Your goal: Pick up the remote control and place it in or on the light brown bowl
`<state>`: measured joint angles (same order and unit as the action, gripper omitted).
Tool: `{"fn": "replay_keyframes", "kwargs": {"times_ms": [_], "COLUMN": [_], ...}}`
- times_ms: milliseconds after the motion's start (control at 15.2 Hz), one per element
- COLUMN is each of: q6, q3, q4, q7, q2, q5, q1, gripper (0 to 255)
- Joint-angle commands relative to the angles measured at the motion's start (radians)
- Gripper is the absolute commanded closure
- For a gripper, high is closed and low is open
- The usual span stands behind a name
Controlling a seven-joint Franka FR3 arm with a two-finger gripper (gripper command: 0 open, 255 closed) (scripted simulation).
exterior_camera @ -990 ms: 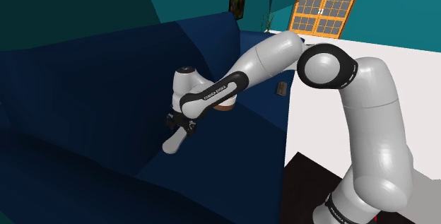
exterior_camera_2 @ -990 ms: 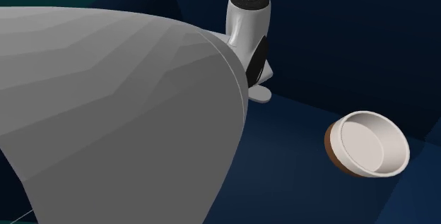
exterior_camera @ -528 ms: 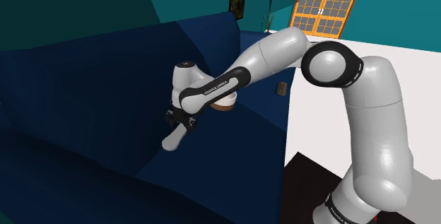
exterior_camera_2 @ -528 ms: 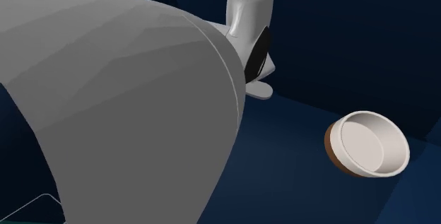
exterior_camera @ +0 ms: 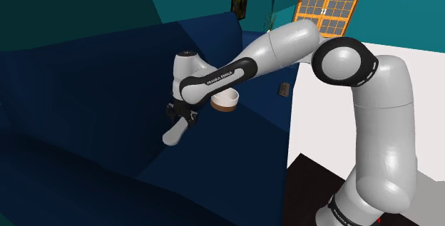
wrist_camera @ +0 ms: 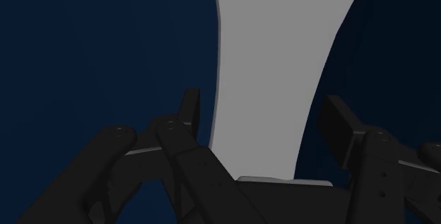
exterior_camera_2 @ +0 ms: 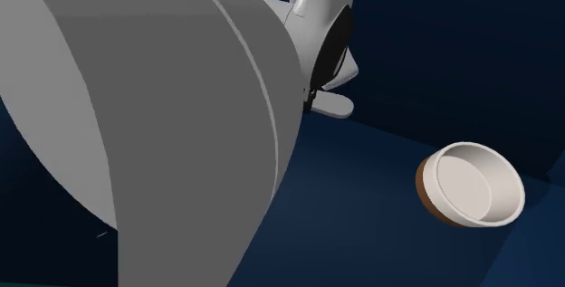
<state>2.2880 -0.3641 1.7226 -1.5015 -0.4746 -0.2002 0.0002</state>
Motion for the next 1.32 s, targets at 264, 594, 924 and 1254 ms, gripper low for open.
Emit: {"fn": "replay_keyframes", "kwargs": {"times_ms": [264,594,924,1254], "q6": [-0.066,-0.121,-0.179,-0.213], "q3": [-0.010,-0.017,-0.022,-0.016], "q4": [-0.034,-0.066,-0.103,-0.124], "q7": [0.013,0.021,0.028,0.077], "q2": [0.034,0.060,0.081,0.096], "q5": [0.018,0.032,0.043,0.060], "q1": [-0.006,-0.010,-0.012,-0.045], "gripper": [255,255,255,255]}}
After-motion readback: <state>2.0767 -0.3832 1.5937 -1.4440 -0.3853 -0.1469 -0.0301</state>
